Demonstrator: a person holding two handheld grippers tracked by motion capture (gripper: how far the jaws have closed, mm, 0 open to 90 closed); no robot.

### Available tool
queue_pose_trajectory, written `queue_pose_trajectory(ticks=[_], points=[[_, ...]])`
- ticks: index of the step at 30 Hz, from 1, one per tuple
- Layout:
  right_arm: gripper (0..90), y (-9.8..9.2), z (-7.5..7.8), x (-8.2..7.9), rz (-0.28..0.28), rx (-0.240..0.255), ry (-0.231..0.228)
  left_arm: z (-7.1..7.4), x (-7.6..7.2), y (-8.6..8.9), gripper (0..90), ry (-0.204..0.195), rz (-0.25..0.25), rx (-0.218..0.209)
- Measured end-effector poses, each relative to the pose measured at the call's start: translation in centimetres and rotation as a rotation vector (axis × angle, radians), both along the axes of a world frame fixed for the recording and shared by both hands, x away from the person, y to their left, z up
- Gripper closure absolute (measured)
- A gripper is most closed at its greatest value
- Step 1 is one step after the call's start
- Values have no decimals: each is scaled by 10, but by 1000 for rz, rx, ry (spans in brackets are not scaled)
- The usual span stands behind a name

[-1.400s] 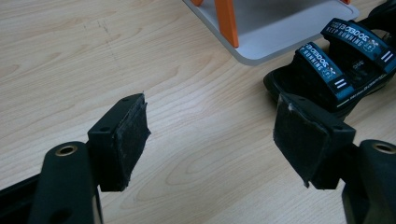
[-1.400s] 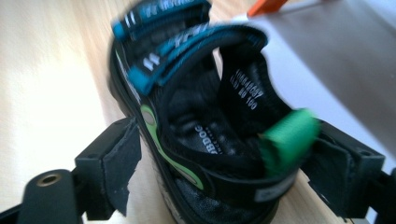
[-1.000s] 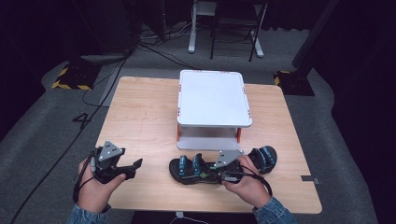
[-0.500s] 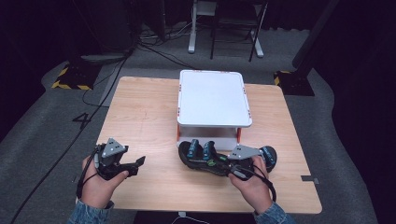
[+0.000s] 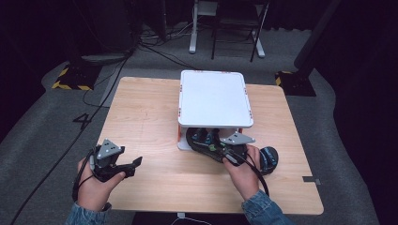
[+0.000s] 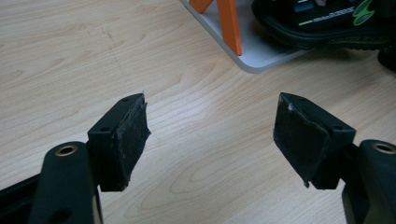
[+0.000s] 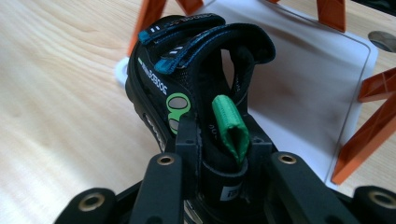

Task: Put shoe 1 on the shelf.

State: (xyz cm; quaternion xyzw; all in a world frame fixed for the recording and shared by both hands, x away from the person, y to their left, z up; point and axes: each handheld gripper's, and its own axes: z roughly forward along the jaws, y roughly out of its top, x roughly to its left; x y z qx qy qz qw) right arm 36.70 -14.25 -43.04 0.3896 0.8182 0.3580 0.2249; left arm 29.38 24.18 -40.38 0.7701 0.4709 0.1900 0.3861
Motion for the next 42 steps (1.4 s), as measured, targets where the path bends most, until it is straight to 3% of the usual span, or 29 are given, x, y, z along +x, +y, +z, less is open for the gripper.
queue_pose_trajectory(ticks=[3,9,14,18,21,26,28,33,39,42], points=[[727,10,-7,7,-18,-62,7,0,-1,2,268,0,3,3],[629,9,-9,10,-37,-43,14,1,-2,4,268,-4,11,-6],[400,0,-13,5,20,-68,19,2,-2,2,268,-8,10,-3],[247,-10,-14,2,67,-40,28,2,-2,1,268,-7,7,-2],[255,-14,-15,-3,77,-63,38,1,-1,0,268,-3,6,1],[246,-11,-29,4,64,-260,92,1,-1,0,268,-3,1,0],[276,-8,-32,6,66,-276,109,2,-1,1,268,-5,4,2],[350,-6,-27,0,55,-244,143,1,0,2,268,-3,6,-3],[420,0,-21,-9,145,-150,174,1,0,0,268,-3,0,2],[455,7,-20,-12,201,-148,173,1,0,0,268,-1,-3,2]])
